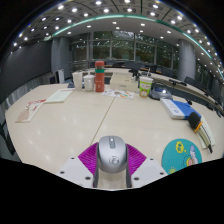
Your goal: Arrange mouse
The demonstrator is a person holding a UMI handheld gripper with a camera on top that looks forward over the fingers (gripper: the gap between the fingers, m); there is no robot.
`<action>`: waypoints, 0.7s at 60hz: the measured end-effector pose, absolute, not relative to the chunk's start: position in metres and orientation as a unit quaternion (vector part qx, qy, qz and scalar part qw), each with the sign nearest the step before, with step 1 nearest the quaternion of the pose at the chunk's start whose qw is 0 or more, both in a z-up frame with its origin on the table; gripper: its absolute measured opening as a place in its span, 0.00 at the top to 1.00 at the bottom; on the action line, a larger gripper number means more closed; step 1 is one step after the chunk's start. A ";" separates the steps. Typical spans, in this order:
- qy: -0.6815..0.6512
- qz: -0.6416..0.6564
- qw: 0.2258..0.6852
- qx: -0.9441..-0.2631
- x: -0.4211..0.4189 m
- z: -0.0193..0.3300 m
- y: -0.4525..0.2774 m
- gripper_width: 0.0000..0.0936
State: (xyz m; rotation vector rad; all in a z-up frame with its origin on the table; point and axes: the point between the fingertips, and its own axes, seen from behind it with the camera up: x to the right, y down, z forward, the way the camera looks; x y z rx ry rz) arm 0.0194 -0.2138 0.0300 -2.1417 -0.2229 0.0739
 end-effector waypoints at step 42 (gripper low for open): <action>0.071 -0.066 0.462 -0.882 0.283 0.016 -0.220 0.58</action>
